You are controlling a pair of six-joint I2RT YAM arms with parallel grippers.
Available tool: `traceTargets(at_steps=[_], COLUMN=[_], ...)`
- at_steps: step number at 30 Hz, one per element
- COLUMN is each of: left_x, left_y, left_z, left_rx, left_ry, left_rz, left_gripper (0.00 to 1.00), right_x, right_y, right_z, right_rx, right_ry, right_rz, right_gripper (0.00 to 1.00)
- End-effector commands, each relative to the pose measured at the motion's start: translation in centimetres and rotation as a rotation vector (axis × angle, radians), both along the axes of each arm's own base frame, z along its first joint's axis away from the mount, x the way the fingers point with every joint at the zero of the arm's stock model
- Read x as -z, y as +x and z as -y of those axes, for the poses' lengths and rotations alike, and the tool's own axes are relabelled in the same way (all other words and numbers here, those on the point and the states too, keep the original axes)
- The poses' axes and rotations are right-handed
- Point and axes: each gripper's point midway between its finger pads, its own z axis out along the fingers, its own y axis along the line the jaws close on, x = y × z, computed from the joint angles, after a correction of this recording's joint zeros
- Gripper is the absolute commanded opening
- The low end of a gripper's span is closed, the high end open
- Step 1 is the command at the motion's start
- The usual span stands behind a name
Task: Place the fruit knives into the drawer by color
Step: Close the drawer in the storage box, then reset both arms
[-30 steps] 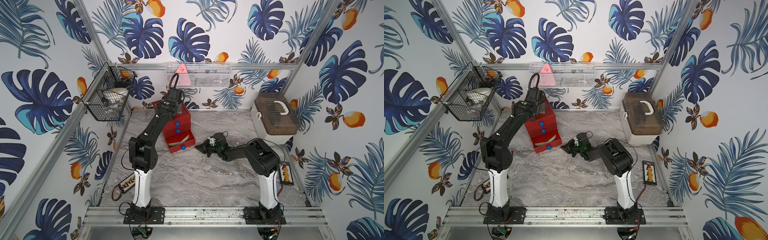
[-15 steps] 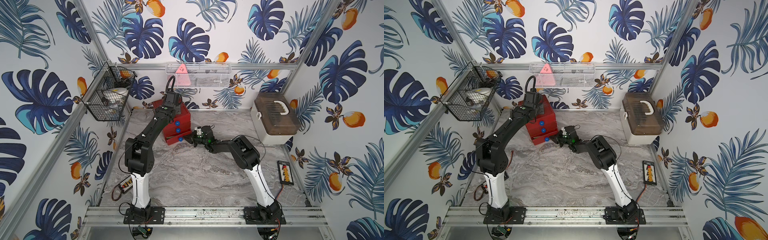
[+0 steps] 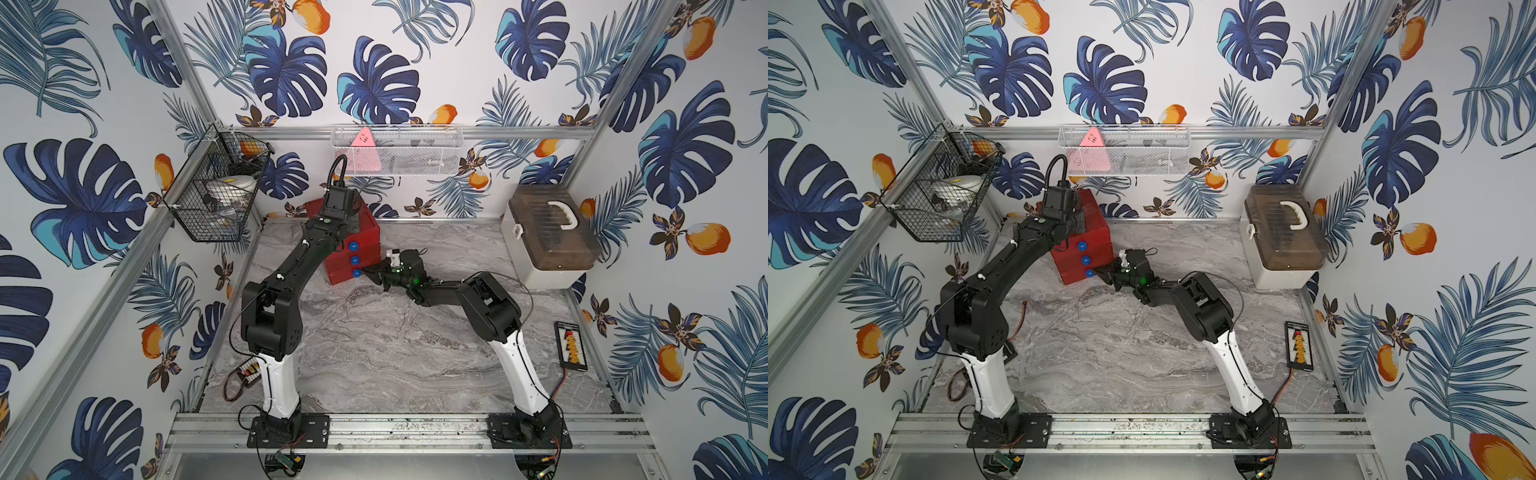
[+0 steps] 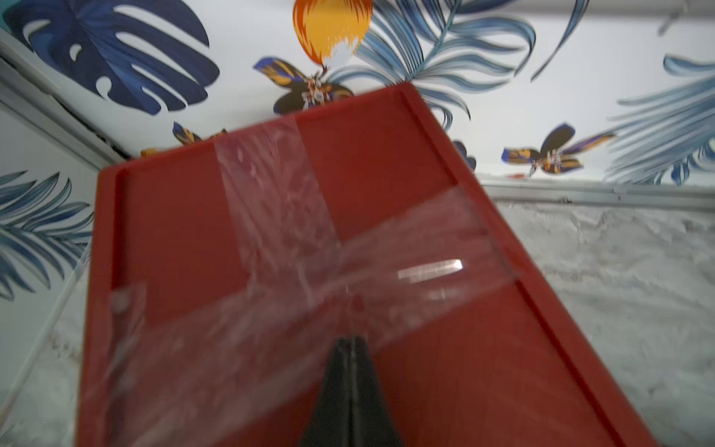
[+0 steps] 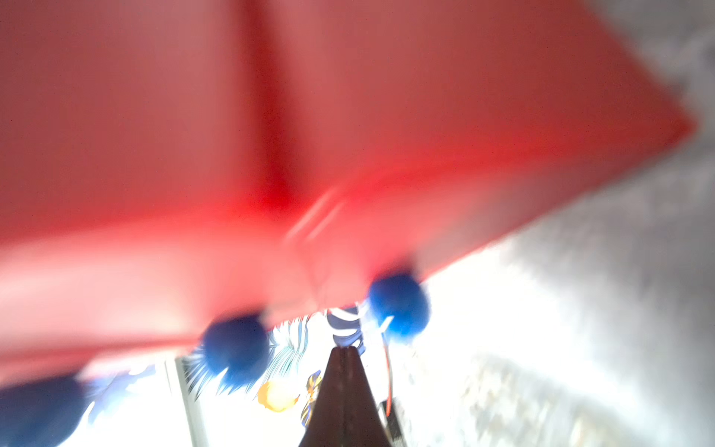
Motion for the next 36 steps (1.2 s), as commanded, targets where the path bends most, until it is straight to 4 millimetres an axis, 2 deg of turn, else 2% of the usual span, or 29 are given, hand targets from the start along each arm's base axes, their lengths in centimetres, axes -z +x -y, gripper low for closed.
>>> traceTargets(at_steps=[1,2,3,4,6,8,10,13,15,17,20,23,25,31,33,36], left_x=[1.0,-0.2,-1.4,-2.4,-3.7,-3.7,-2.2,1.3,2.7,3.9,6.1,8.3,9.8,13.1,14.3,14.2], left_y=[-6.4,-7.3,-8.3,-9.5,-11.9,-14.3,-16.4,-18.2,-18.3,-18.3,-17.9,-17.2,-16.6,-15.2,-15.1,-15.0], left_z=[0.6,0.6,0.2,-0.3,-1.3,-2.2,-2.7,-4.1,-4.5,-5.4,-6.1,-5.3,-5.9,-6.9,-7.7,-7.5], left_rx=[0.075,0.082,0.077,0.072,0.065,0.060,0.069,0.039,0.041,0.019,-0.004,0.034,0.000,-0.029,-0.062,-0.049], left_ry=[0.038,0.041,0.053,0.064,0.085,0.106,0.121,0.147,0.158,0.169,0.139,0.105,0.084,0.037,0.038,0.034], left_rz=[-0.186,-0.165,-0.142,-0.121,-0.088,-0.065,-0.054,-0.070,0.003,0.081,0.126,0.198,0.230,0.299,0.259,0.261], left_gripper=[0.09,0.38,0.71,0.98,0.99,0.99,0.99,0.99,0.99,0.99,0.99,0.99,0.99,0.99,0.99,0.99], right_x=[-10.0,-11.6,-13.8,-15.3,-17.0,-17.5,-16.8,-15.8,-15.0,-14.9,-12.3,-9.6,-7.9,-1.5,-0.5,-0.2], right_y=[-2.4,-3.3,-4.5,-5.6,-7.5,-9.2,-10.1,-10.0,-10.4,-10.9,-11.6,-11.4,-10.4,-6.9,-6.8,-6.9], right_z=[0.6,1.1,1.9,2.6,4.4,7.3,12.6,21.3,27.3,32.4,39.2,44.0,44.3,42.7,42.2,43.5], right_rx=[-0.057,-0.071,-0.093,-0.117,-0.156,-0.178,-0.099,0.046,0.157,0.260,0.435,0.587,0.616,0.527,0.505,0.615], right_ry=[0.073,0.056,0.029,-0.012,-0.119,-0.292,-0.532,-0.687,-0.808,-0.922,-1.172,-1.388,-1.379,-1.376,-1.392,-1.357], right_rz=[0.196,0.226,0.261,0.287,0.319,0.354,0.347,0.312,0.283,0.330,0.335,0.359,0.412,0.548,0.656,0.734], right_gripper=[0.81,1.00,1.00,1.00,1.00,1.00,1.00,1.00,1.00,1.00,1.00,1.00,1.00,1.00,1.00,1.00])
